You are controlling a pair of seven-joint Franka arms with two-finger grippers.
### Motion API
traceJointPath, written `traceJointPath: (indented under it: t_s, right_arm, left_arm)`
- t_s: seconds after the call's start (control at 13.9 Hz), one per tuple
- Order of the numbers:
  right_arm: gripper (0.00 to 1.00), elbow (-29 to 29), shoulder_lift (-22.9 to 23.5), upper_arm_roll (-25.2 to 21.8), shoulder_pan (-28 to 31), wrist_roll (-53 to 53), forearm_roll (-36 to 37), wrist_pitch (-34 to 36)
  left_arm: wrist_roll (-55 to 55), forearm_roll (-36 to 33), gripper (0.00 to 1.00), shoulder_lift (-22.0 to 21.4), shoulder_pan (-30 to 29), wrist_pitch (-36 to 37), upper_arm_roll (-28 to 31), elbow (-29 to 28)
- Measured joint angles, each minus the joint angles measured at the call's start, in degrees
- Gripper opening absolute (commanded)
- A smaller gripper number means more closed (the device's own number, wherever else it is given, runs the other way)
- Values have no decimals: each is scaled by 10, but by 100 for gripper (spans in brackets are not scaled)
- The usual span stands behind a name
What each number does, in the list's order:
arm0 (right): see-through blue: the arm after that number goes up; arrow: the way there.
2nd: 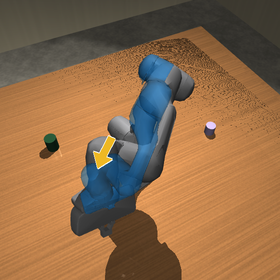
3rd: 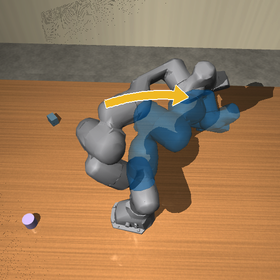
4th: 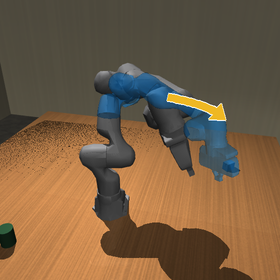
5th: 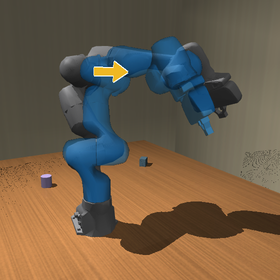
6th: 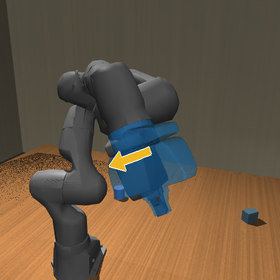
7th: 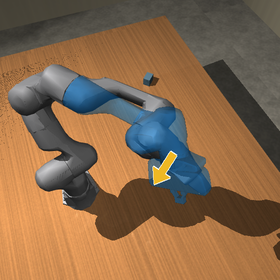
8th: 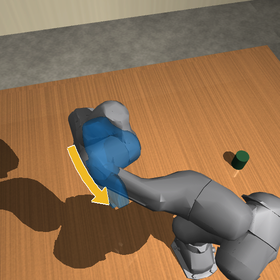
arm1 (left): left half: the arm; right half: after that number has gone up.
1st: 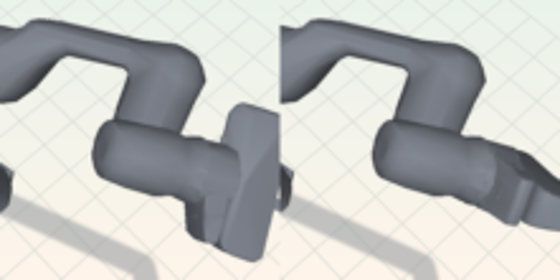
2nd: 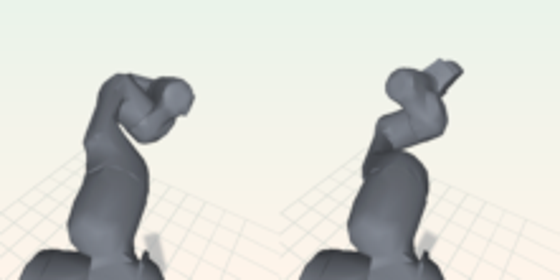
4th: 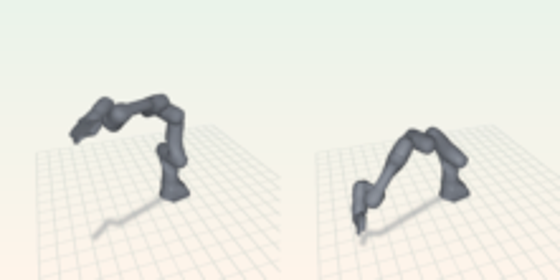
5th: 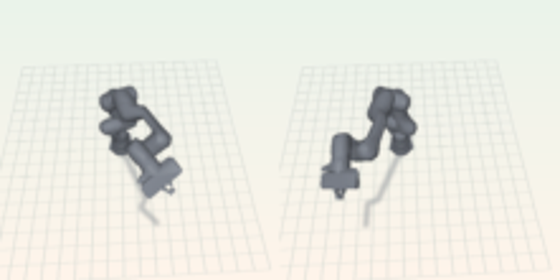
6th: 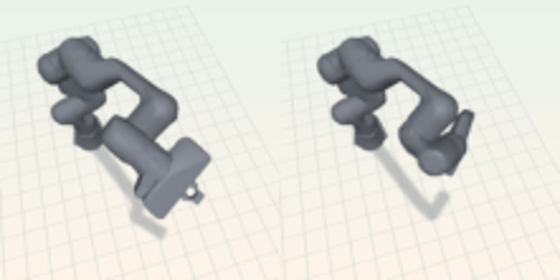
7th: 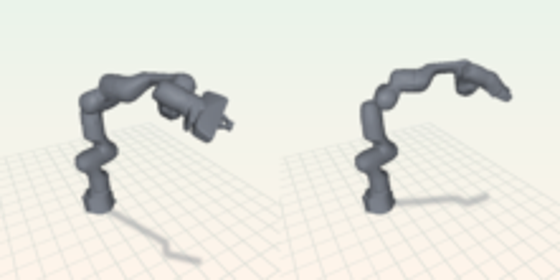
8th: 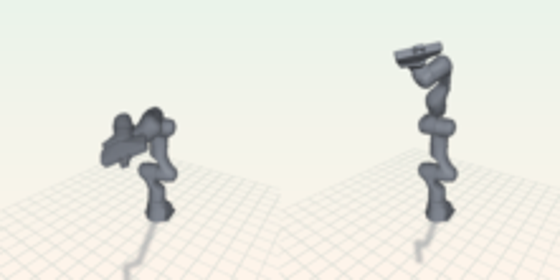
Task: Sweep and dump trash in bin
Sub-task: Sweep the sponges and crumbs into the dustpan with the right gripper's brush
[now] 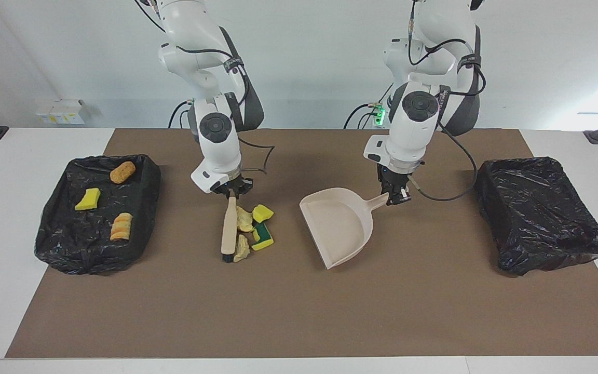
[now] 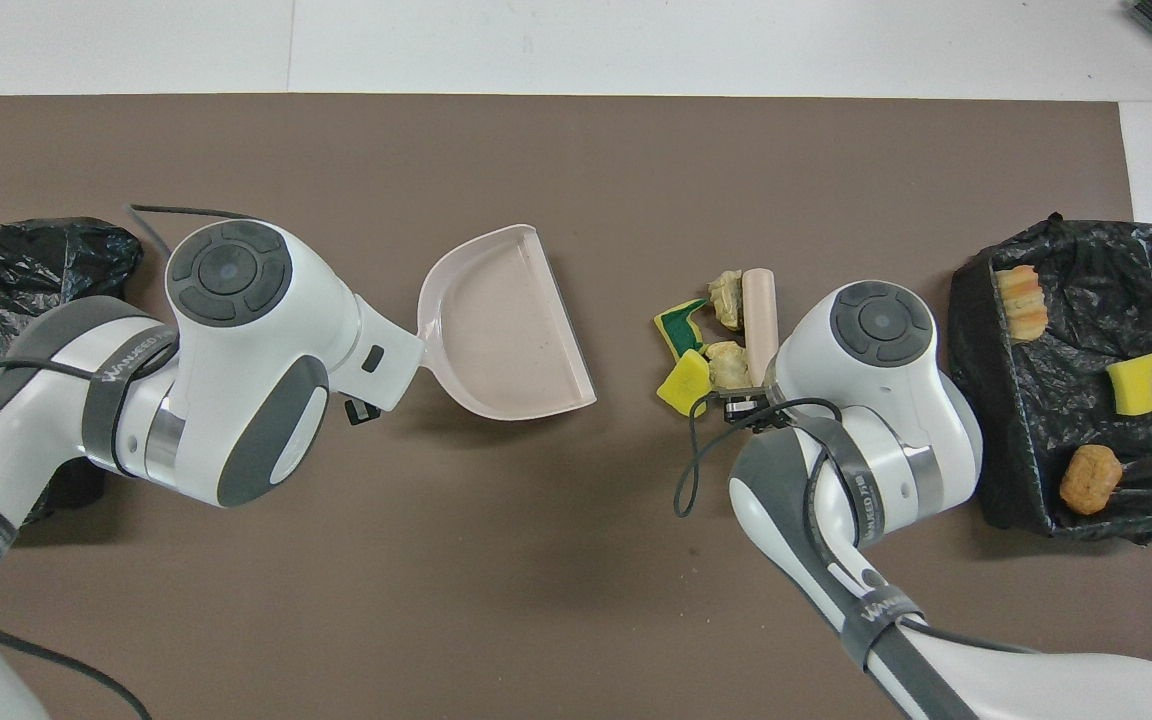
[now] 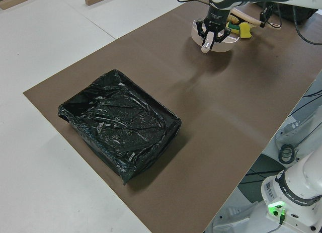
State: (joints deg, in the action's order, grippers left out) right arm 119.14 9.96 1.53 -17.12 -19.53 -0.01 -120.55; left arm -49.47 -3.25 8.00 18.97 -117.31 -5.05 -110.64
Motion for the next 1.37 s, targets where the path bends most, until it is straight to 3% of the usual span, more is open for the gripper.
traceJointPath:
  t_s: [0.72,1.01,1.37]
  right_arm:
    - [0,-1,13,0,-41,-8,-72,-9]
    - [0,-2,13,0,-45,-8,-103,-12]
    - [0,-26,28,2,-94,-8,-144,-23]
  left_arm:
    - [24,-13,0,-8,3,-55,-5,-77]
    - [27,-13,0,-13,3,-63,-6,-85]
    - [27,-13,0,-14,3,-67,-6,-88]
